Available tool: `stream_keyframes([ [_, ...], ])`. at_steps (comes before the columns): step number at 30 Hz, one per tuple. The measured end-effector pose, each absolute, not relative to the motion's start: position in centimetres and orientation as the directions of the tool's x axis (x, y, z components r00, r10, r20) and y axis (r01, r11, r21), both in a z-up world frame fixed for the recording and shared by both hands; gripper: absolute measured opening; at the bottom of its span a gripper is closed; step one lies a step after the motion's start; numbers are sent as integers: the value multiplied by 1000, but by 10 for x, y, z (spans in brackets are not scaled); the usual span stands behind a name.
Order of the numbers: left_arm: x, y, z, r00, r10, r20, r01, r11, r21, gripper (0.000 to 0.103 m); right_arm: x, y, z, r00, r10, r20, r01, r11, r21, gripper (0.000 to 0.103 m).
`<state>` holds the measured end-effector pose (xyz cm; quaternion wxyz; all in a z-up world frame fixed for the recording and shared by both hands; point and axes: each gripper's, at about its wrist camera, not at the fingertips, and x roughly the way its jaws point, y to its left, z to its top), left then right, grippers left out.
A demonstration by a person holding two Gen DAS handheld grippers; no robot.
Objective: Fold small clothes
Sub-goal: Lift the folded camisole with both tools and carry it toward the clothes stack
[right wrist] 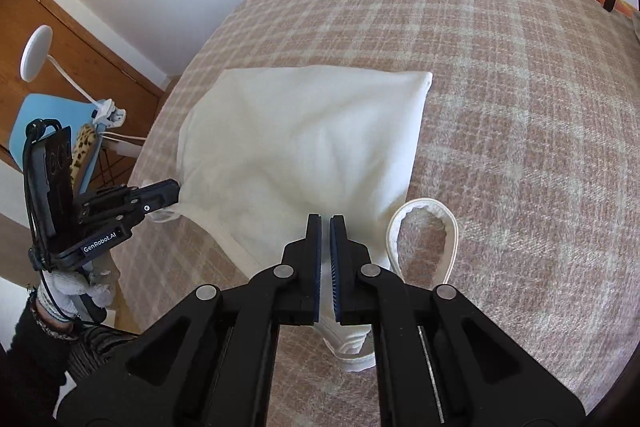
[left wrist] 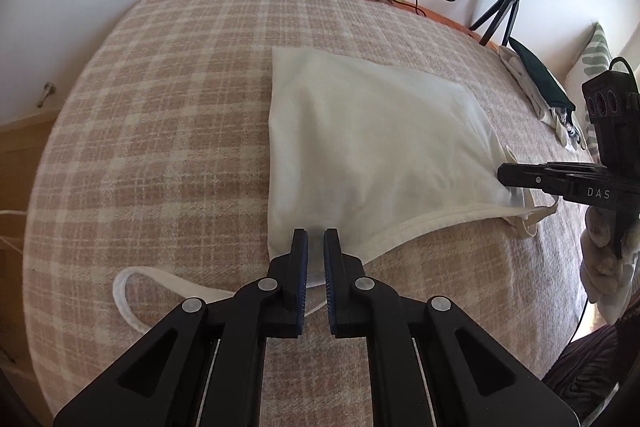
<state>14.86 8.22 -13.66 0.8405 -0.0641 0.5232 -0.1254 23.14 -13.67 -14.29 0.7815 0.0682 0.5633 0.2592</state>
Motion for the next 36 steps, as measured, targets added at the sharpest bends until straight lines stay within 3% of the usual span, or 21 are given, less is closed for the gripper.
stream_keyframes([
  [3,136,83,-133,416,-279,-866,174,959,-225,9,229,-148,-136,219,516,-828,-333,837,434,5],
  [4,133,84,-130,419,-282,-863,173,958,-229,10,230,-154,-132,232,530,-816,-329,832,447,10],
  [6,131,88,-124,439,-289,-851,154,957,-246,11,233,-169,-125,280,547,-789,-305,830,467,33],
  [7,133,90,-121,447,-297,-844,145,955,-260,14,236,-176,-122,308,551,-776,-286,831,476,53],
  [8,136,92,-119,456,-303,-837,131,953,-273,25,239,-182,-121,333,562,-757,-269,826,495,61],
  [9,139,96,-117,468,-307,-829,113,951,-289,32,243,-187,-121,343,580,-739,-252,815,522,62],
  [10,142,100,-116,480,-315,-819,93,946,-310,46,248,-191,-124,349,591,-727,-225,806,547,62],
  [11,145,104,-116,489,-332,-807,75,937,-340,49,253,-195,-127,357,596,-719,-197,800,566,62],
  [16,158,118,-129,469,-404,-785,1,889,-457,49,273,-199,-151,347,637,-688,-114,757,644,62],
  [25,168,136,-152,448,-553,-703,-87,755,-650,49,280,-187,-164,324,725,-609,-119,669,734,60],
  [32,180,117,-151,430,-578,-694,-31,759,-651,46,287,-170,-174,320,745,-586,-143,649,747,48],
  [36,187,112,-150,427,-575,-698,-21,765,-644,45,290,-158,-176,316,752,-579,-162,644,748,48],
])
